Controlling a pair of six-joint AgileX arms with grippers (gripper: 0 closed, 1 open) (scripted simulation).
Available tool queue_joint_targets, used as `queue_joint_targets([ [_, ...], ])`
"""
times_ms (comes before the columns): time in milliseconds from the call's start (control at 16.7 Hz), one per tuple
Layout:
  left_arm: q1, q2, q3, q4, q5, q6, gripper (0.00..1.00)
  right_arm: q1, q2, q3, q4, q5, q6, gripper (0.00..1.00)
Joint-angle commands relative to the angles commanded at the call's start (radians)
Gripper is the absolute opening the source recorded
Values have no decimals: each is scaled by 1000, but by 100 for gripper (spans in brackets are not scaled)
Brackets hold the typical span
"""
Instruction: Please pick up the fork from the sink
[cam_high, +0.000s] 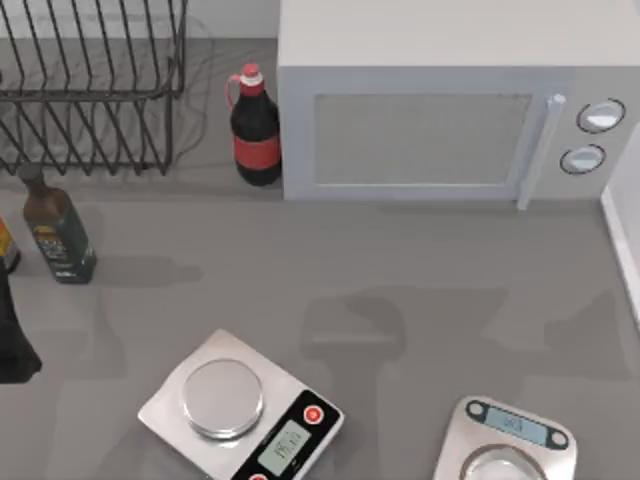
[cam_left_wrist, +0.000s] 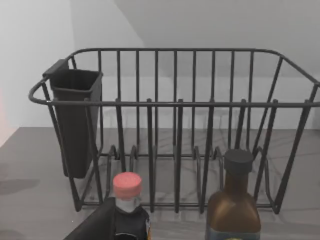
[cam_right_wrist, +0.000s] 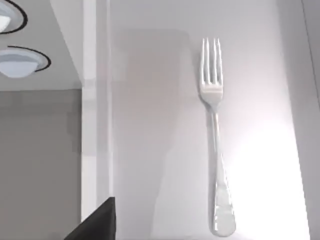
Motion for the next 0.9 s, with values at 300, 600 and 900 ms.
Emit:
queue_joint_targets([
  [300,0,0,0,0,0,0,100,-47,456,402,-240,1,-48,100],
  [600,0,0,0,0,0,0,100,-79,813,722,-429,1,-92,100],
  [900,0,0,0,0,0,0,100,-95,1009,897,-532,1,-116,100],
])
